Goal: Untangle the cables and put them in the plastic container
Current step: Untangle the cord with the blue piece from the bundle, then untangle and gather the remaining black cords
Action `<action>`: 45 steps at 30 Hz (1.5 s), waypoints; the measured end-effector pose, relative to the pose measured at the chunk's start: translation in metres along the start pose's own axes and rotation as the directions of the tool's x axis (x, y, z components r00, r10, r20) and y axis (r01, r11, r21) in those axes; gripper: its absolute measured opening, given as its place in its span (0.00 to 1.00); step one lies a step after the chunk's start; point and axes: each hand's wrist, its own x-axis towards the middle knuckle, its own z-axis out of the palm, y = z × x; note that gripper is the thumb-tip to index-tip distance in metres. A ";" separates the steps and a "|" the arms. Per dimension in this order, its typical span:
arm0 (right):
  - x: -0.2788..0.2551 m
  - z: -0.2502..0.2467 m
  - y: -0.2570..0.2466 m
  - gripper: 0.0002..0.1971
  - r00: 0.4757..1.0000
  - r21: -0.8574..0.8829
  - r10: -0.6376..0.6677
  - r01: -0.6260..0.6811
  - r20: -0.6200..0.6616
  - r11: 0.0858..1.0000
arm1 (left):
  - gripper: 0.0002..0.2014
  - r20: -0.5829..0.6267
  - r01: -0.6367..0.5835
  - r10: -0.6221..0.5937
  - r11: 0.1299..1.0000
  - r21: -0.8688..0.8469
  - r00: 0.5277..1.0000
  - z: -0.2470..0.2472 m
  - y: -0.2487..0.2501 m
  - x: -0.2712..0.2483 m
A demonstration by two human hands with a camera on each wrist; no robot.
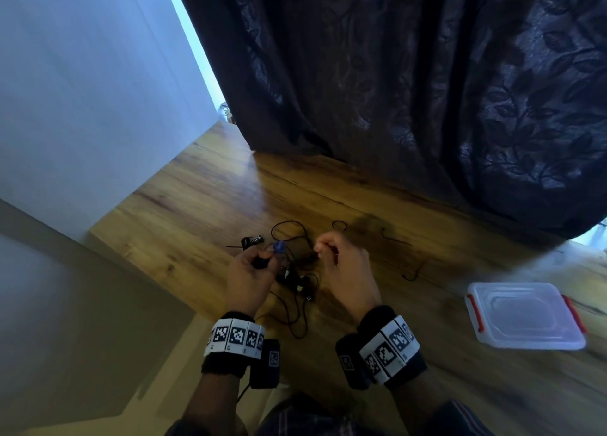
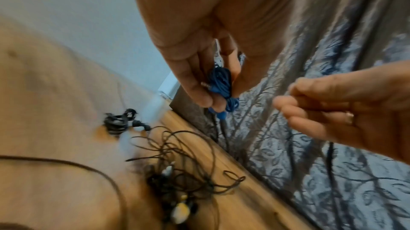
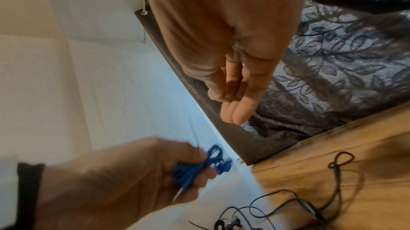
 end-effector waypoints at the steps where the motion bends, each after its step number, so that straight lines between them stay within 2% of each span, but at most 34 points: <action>1: 0.002 -0.001 0.006 0.05 0.999 -0.025 0.032 -0.032 0.013 0.999 | 0.09 -0.032 0.044 -0.044 0.999 0.007 0.999 -0.004 -0.006 0.002; 6: 0.011 0.005 0.040 0.05 0.987 -0.129 0.151 -0.143 0.054 0.981 | 0.06 -0.112 0.147 -0.125 0.965 0.217 0.986 -0.017 -0.038 0.014; 9: 0.015 0.016 0.053 0.04 0.978 -0.184 0.191 -0.174 0.083 0.968 | 0.06 -0.165 0.219 -0.179 0.938 0.269 0.970 -0.016 -0.048 0.020; 12: 0.020 0.023 0.056 0.04 0.973 -0.239 0.203 -0.173 0.109 0.955 | 0.02 -0.148 0.198 -0.157 0.922 0.334 0.977 -0.014 -0.047 0.025; 16: 0.034 0.028 0.054 0.05 0.964 -0.281 0.254 -0.225 0.073 0.933 | 0.10 -0.074 0.151 -0.131 0.875 0.460 0.989 -0.012 -0.042 0.024; 18: 0.043 0.030 0.053 0.07 0.966 -0.306 0.257 -0.235 0.034 0.923 | 0.11 -0.088 0.130 -0.099 0.863 0.489 0.991 -0.013 -0.042 0.019; 22: 0.062 0.041 0.053 0.15 0.964 -0.319 0.250 -0.211 0.088 0.924 | 0.12 -0.148 0.107 -0.046 0.895 0.432 0.988 -0.012 -0.034 0.011; 25: 0.071 0.051 0.055 0.18 0.957 -0.396 0.259 -0.189 0.130 0.899 | 0.12 -0.155 0.077 -0.018 0.920 0.385 0.988 -0.011 -0.018 0.007; 27: 0.073 0.055 0.058 0.17 0.962 -0.442 0.246 -0.171 0.119 0.881 | 0.11 -0.133 0.024 0.023 0.941 0.337 0.991 -0.009 -0.007 0.004; 31: 0.075 0.054 0.062 0.10 0.965 -0.487 0.259 -0.214 0.028 0.847 | 0.12 -0.023 -0.025 0.033 0.957 0.290 0.999 -0.005 0.002 0.006; 34: 0.073 0.048 0.063 0.09 0.960 -0.517 0.278 -0.216 0.044 0.828 | 0.14 0.039 -0.051 0.042 0.963 0.264 0.998 0.004 0.003 0.009; 39: 0.067 0.028 0.051 0.08 0.991 -0.357 0.132 -0.125 -0.006 0.926 | 0.11 0.136 -0.159 0.122 0.938 0.309 0.983 0.019 0.018 0.006; 42: 0.062 0.006 0.027 0.08 1.000 -0.254 0.000 0.003 0.013 0.967 | 0.18 0.197 -0.326 0.275 0.892 0.311 0.941 0.032 0.032 0.000; 45: 0.054 -0.019 0.001 0.06 0.992 -0.157 -0.117 0.122 0.044 0.980 | 0.18 0.224 -0.371 0.307 0.856 0.360 0.925 0.040 0.040 0.004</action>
